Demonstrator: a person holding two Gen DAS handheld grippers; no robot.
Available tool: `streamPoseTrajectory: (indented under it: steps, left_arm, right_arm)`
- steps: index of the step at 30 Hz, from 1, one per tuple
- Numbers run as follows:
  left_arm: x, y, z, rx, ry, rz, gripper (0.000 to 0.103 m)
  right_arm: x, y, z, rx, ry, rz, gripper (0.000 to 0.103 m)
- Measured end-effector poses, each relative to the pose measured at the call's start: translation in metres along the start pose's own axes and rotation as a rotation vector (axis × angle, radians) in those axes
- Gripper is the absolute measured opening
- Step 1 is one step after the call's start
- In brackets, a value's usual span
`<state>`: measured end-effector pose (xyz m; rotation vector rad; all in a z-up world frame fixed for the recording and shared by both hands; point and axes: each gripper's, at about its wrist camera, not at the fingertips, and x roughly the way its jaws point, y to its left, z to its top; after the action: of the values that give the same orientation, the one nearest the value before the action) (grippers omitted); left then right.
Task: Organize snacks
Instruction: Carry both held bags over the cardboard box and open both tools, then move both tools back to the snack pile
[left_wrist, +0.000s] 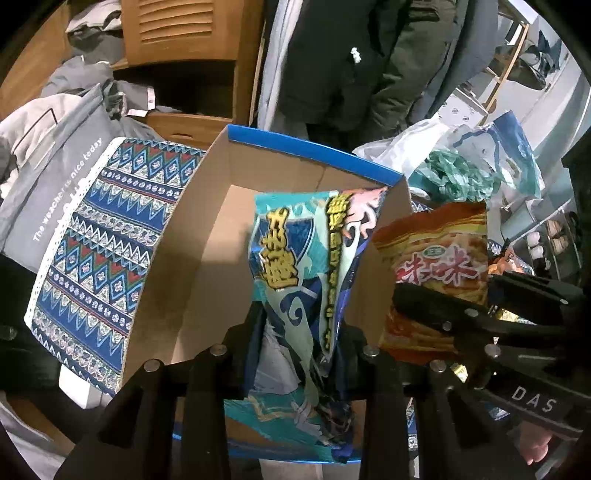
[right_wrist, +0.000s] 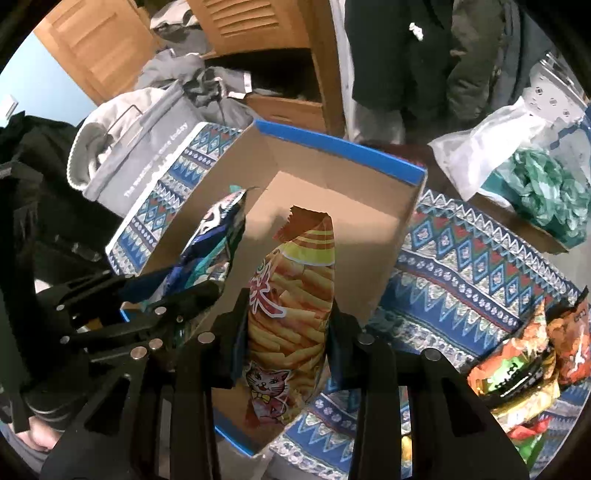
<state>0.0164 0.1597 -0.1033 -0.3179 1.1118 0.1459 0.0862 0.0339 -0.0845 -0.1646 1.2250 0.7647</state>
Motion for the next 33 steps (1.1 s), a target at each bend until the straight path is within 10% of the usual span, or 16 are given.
streamPoseTrajectory:
  steps: [8,33]
  left_arm:
    - [-0.006,-0.003,0.001,0.013,-0.019,0.022,0.053]
    - [-0.022,-0.089,-0.007,0.169,-0.06,-0.053,0.075]
  right_arm:
    - [-0.011,-0.007,-0.001,0.032,-0.032,-0.011,0.062]
    - [-0.091,-0.087,-0.06,0.15,-0.108,-0.159,0.067]
